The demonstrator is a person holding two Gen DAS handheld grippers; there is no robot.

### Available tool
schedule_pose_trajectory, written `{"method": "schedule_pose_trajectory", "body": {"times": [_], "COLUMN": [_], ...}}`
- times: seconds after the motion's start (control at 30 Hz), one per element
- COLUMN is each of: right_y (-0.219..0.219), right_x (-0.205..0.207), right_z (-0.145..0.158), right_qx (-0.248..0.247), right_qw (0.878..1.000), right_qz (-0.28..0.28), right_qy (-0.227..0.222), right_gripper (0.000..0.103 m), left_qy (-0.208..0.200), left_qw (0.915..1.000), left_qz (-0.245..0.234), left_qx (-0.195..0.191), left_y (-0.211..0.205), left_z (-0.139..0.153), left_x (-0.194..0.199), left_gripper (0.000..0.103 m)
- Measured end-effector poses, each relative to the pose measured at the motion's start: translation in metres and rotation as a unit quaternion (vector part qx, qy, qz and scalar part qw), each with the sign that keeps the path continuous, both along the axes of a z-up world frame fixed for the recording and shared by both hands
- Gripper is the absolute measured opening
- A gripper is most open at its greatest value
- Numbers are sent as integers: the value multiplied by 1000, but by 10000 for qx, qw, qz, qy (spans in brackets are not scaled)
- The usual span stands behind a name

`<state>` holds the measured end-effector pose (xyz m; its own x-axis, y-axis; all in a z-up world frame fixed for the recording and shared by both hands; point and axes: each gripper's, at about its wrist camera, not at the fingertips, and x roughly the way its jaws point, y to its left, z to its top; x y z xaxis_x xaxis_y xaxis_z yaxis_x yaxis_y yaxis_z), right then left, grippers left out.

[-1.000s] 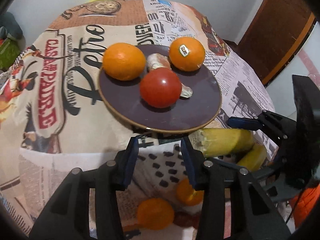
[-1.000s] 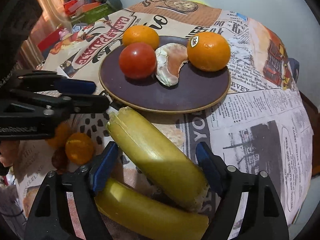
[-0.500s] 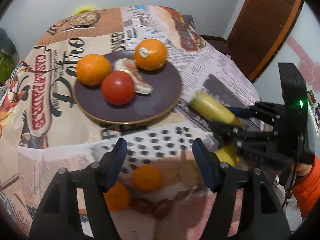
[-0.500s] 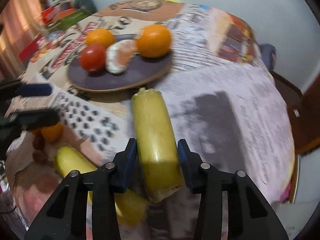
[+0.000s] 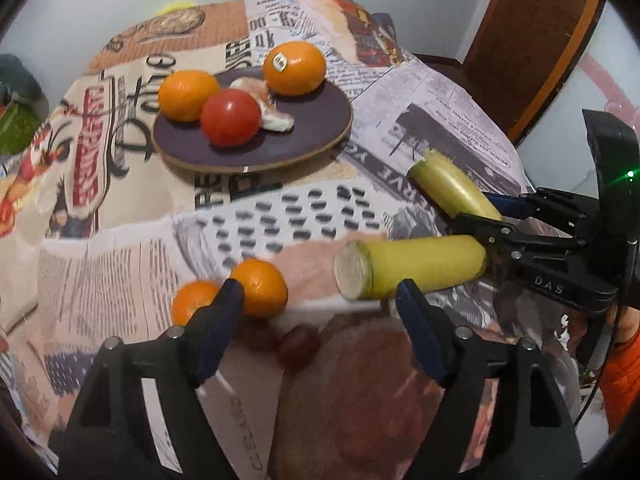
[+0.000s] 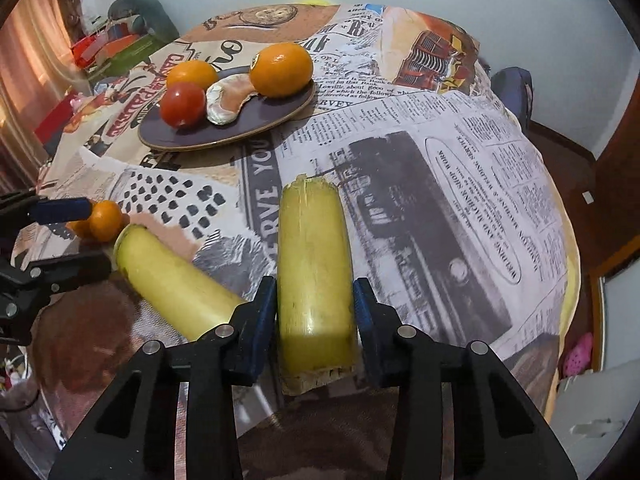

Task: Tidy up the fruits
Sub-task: 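Carry the corn cob beside the banana while the left tool grasps the banana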

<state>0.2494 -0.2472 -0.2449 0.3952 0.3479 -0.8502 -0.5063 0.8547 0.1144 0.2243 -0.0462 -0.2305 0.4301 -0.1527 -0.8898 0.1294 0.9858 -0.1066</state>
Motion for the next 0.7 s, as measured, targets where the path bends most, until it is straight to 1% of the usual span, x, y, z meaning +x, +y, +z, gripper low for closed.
{"method": "schedule_pose_trajectory", "body": {"times": [0.07,0.1,0.23,0.3,0.4,0.57,0.67,0.7], "right_y": [-1,-1,1,0,1,6,7,7], "right_x": [-3,-5,-16,-19,-25,-40,-43,-43], "right_z": [-1,-1,-1,-1,-1,-2,-3,-4], "right_qx": [80,112,113,133,221,361,362,387], "right_qw": [10000,9999,9999,9999,9997,9992,9993,9992], "right_qz": [-23,-30,45,21,-7,100,66,44], "right_qy": [53,71,40,50,93,124,68,84], "right_gripper": [36,36,36,36,36,36,36,36], "left_qy": [141,190,30,-56,-168,-108,-129,-144], "left_qw": [9999,9998,9994,9992,9990,9990,9990,9991], "left_qz": [42,91,149,165,210,273,307,334], "left_qx": [-70,-36,305,351,346,345,293,208], "left_y": [3,4,-5,-8,-11,-14,-14,-13], "left_z": [-6,-10,-9,-6,-2,-3,1,3], "left_x": [-2,-2,3,8,20,38,36,33], "left_gripper": [80,80,80,80,81,81,81,81]}}
